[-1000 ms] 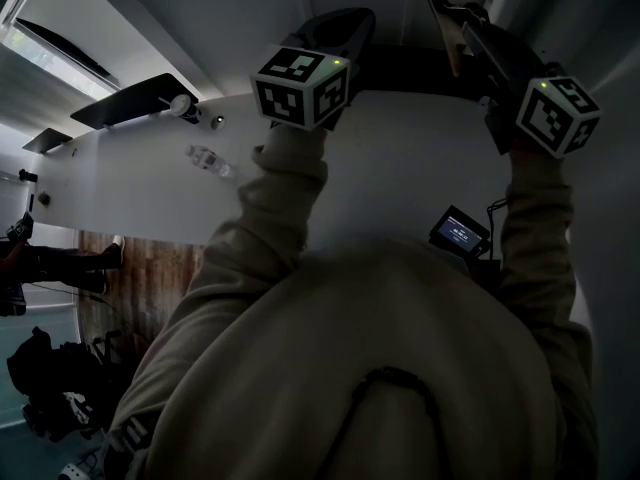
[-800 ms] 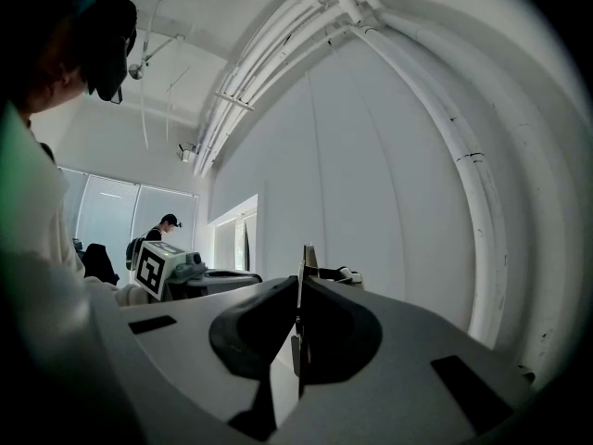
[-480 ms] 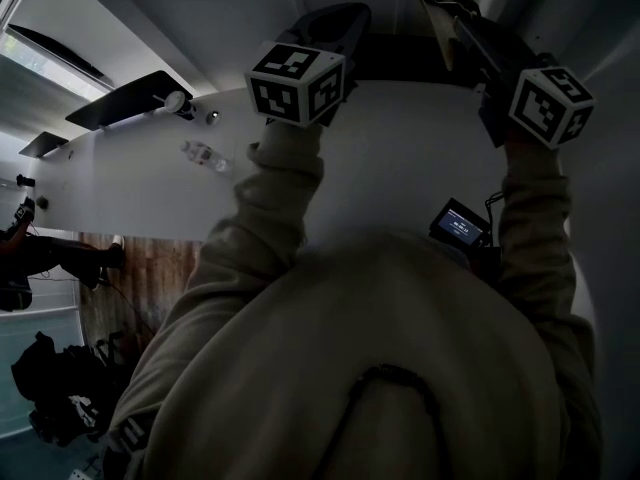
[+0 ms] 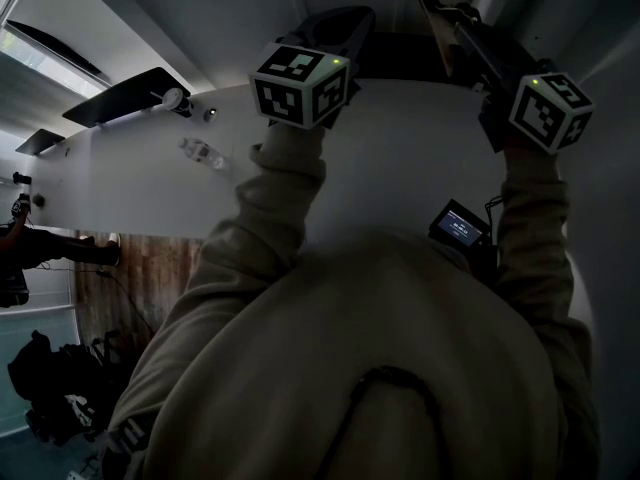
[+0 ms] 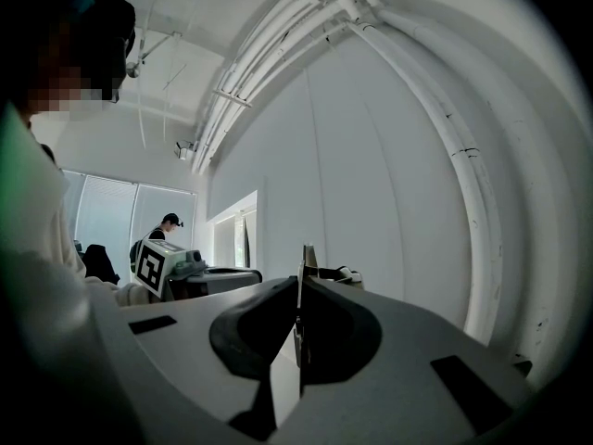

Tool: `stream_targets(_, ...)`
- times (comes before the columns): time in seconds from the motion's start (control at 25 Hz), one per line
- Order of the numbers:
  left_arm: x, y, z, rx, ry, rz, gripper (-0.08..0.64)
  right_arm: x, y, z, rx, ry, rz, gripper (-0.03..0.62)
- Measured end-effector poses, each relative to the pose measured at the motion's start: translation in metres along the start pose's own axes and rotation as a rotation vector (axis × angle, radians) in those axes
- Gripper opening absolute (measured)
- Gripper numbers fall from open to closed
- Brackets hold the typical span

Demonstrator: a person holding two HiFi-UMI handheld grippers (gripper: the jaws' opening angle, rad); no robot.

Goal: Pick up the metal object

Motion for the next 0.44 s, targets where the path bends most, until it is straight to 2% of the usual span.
stream_targets(0.44, 0.0055, 0.0101, 0.0009, 0.019, 0.001, 0.003, -0.005, 0.0051, 0.0028, -0.0068, 0.004, -0.002, -0.005, 0.026)
Point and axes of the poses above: the fingertips, and each gripper's own axes: y backward along the fingers, z to its right, x out of its top, the point moved 5 cm from there along y, backward along the fingers, and after that the axes turned 2 degrees about y, right-handed, at the moved point
